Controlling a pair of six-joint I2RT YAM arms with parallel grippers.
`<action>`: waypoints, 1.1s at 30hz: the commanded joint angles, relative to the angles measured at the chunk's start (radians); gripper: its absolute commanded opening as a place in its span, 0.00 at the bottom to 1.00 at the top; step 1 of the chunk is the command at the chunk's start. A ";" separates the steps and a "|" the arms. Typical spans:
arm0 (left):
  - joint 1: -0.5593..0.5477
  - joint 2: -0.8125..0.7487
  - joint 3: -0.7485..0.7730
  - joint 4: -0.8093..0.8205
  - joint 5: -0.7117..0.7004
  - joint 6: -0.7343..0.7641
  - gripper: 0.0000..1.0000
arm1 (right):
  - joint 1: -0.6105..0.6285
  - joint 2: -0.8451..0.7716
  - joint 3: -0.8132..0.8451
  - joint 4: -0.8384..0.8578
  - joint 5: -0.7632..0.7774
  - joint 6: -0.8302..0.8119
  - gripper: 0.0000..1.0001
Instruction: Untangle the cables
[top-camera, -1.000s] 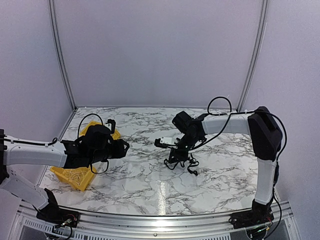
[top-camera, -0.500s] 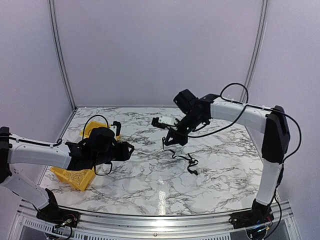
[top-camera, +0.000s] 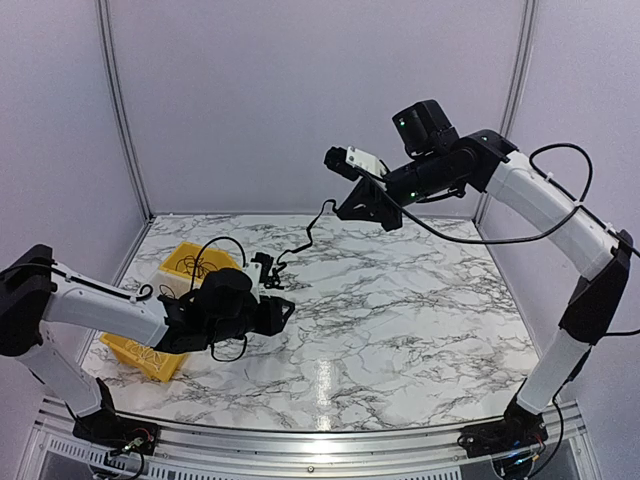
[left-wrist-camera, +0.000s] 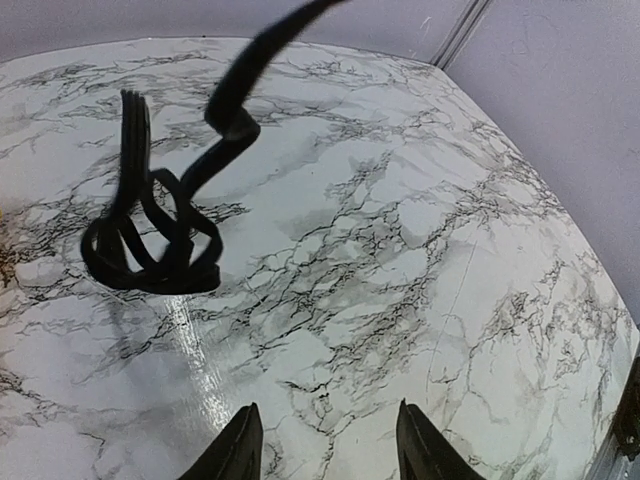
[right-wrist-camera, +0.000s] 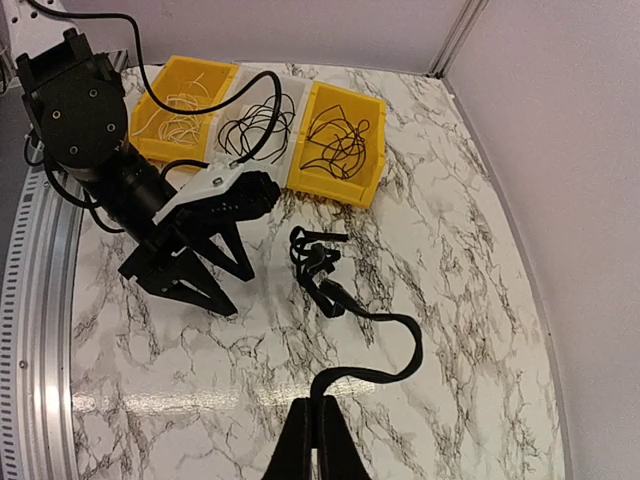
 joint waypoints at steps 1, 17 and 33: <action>-0.009 0.054 0.042 0.056 -0.056 -0.040 0.47 | 0.007 -0.027 0.025 -0.021 -0.030 -0.013 0.00; 0.012 0.150 0.106 0.014 -0.011 -0.071 0.47 | 0.004 -0.220 -0.588 0.067 0.007 -0.048 0.00; 0.013 0.461 0.429 0.017 0.337 0.025 0.42 | -0.077 -0.381 -0.619 0.112 0.054 -0.004 0.00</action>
